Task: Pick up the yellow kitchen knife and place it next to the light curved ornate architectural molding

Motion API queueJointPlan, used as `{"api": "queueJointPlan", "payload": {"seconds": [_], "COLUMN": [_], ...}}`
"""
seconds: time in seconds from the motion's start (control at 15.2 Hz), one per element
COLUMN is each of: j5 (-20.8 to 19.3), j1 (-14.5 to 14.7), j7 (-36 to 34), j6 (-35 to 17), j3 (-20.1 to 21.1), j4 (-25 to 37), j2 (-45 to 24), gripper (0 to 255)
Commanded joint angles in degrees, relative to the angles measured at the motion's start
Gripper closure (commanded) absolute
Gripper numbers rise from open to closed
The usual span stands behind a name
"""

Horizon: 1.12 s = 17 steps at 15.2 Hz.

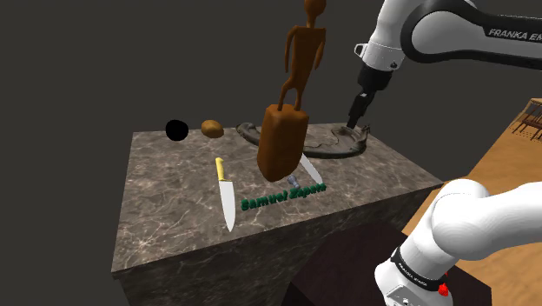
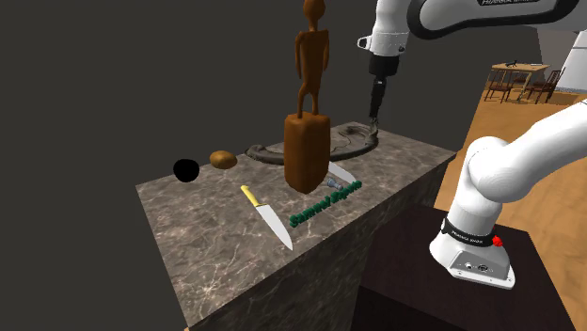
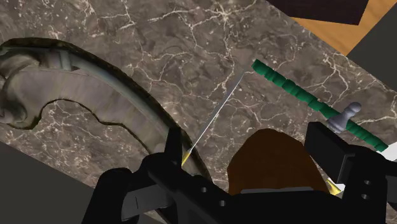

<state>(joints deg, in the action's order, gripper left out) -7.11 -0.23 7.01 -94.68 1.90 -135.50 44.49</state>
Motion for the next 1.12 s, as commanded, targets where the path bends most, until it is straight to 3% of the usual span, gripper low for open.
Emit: {"api": "queueJointPlan", "payload": {"seconds": [0.0,0.53,1.06], "j5": [0.0,5.01,6.61], "j1": [0.0,0.31,0.28], "j7": [0.0,-14.13,-27.73], "j6": [0.0,-5.65,-10.02], "j3": [0.0,7.8,14.02], "j4": [0.0,3.77,12.63], "j2": [0.0,-13.67,-30.59], "gripper": [0,0,0]}}
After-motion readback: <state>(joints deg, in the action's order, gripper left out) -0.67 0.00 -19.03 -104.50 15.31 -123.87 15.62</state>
